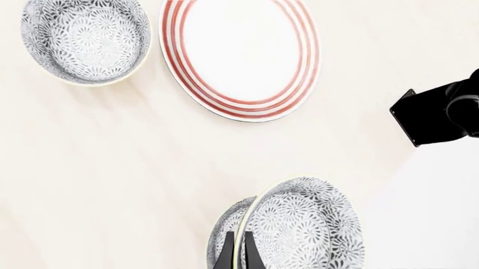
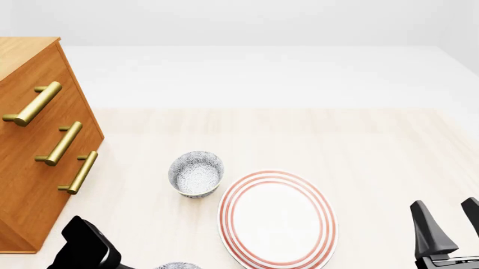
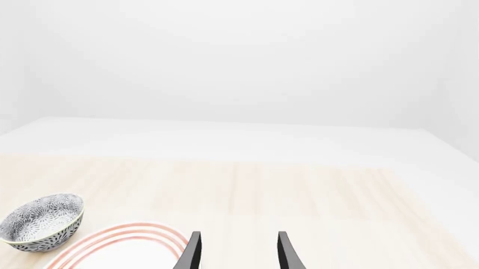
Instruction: Stack the bowl in the middle on the bowl at the back.
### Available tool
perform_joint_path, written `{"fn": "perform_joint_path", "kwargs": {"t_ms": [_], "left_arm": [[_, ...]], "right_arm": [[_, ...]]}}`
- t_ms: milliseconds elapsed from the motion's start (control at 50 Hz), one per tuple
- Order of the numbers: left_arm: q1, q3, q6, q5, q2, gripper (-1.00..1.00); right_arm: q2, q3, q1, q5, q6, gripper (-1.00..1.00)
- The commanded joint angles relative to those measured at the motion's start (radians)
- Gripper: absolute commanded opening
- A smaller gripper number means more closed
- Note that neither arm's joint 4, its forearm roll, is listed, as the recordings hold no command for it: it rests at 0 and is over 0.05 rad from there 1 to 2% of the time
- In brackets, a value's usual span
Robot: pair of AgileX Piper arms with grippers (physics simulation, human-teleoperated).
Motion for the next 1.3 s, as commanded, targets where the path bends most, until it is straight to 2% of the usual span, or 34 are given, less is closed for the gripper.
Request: {"fn": "perform_joint_path", "kwargs": {"t_ms": [20,160,180,600,940,1040,1080,1120,1140,1180,1240,1280,1300], "left_arm": [[0.013,0.062,0.003,-0.021,-0.017,-1.00],[0.016,0.080,0.010,-0.041,-0.002,-1.00],[0.019,0.080,0.016,-0.039,-0.002,1.00],[0.016,0.078,0.017,-0.027,-0.004,1.00],[0.063,-0.061,0.076,0.125,-0.085,1.00],[0.110,-0.098,0.122,0.194,-0.137,1.00],[0.150,-0.133,0.166,0.246,-0.181,1.00],[0.166,-0.148,0.161,0.265,-0.202,1.00],[0.216,-0.189,0.210,0.314,-0.242,1.00],[0.240,-0.226,0.236,0.344,-0.265,1.00],[0.278,-0.261,0.249,0.384,-0.302,1.00],[0.307,-0.286,0.266,0.414,-0.330,1.00],[0.325,-0.301,0.264,0.434,-0.350,1.00]], "right_arm": [[0.000,0.000,0.001,0.000,-0.001,1.00],[0.000,0.000,0.000,0.000,0.001,1.00],[0.000,0.000,-0.001,0.000,0.002,1.00],[0.000,-0.002,-0.001,0.001,0.004,1.00],[0.000,-0.002,-0.003,0.002,0.004,1.00],[0.000,-0.002,-0.003,0.002,0.004,1.00],[0.000,-0.012,-0.008,0.002,0.001,1.00],[0.000,-0.023,0.005,0.009,-0.011,1.00],[0.000,-0.028,0.006,0.017,-0.011,1.00],[0.000,-0.048,0.010,0.029,-0.020,1.00],[0.000,-0.071,0.011,0.052,-0.019,1.00],[0.000,-0.105,-0.002,0.078,0.008,1.00],[0.000,-0.121,-0.003,0.092,-0.004,1.00]]}}
